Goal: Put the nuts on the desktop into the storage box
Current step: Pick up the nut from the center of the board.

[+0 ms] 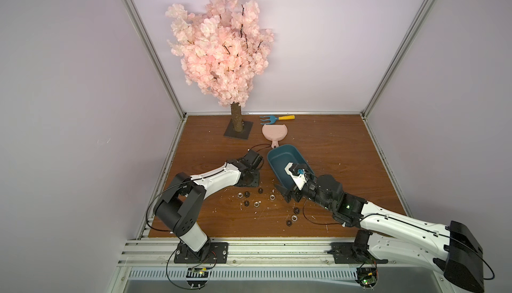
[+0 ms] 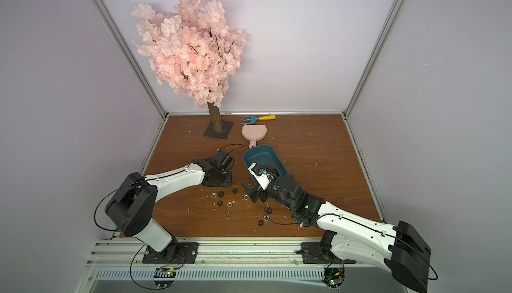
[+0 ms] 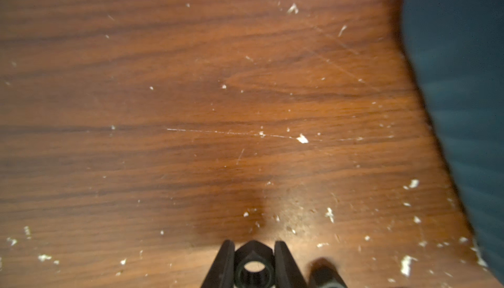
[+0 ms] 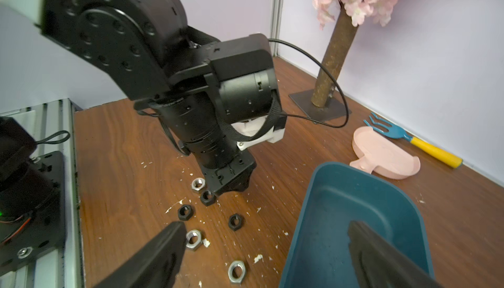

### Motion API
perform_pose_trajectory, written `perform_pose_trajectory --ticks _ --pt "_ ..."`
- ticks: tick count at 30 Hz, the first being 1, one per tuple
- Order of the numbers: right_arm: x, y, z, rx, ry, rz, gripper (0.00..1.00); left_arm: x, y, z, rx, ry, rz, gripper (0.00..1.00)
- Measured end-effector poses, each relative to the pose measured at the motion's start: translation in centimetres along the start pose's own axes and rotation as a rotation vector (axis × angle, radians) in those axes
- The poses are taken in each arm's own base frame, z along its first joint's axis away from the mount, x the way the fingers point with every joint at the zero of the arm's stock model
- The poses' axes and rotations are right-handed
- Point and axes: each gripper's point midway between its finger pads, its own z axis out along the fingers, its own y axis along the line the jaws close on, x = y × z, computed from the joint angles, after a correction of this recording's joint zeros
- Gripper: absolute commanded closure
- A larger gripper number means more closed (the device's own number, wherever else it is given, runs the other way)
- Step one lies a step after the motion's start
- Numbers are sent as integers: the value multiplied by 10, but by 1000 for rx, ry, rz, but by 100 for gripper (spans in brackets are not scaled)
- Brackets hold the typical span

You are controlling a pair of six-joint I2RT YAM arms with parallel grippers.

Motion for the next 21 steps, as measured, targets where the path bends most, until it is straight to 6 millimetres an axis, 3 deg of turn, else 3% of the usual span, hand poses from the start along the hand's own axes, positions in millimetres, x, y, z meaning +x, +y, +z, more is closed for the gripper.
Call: perform_pose_trajectory --ticks 6,10,16,21 --pt "25 7 -2 -28 -25 -113 1 -15 -16 -23 81 -49 4 73" --pt "26 8 -3 -27 -46 -164 1 -24 -25 -39 131 -83 8 73" --pt "11 -8 -8 60 -90 -157 1 -37 -39 -58 202 -132 21 73" --pt "11 -35 -3 179 13 -28 1 -62 -58 -78 271 -189 36 74"
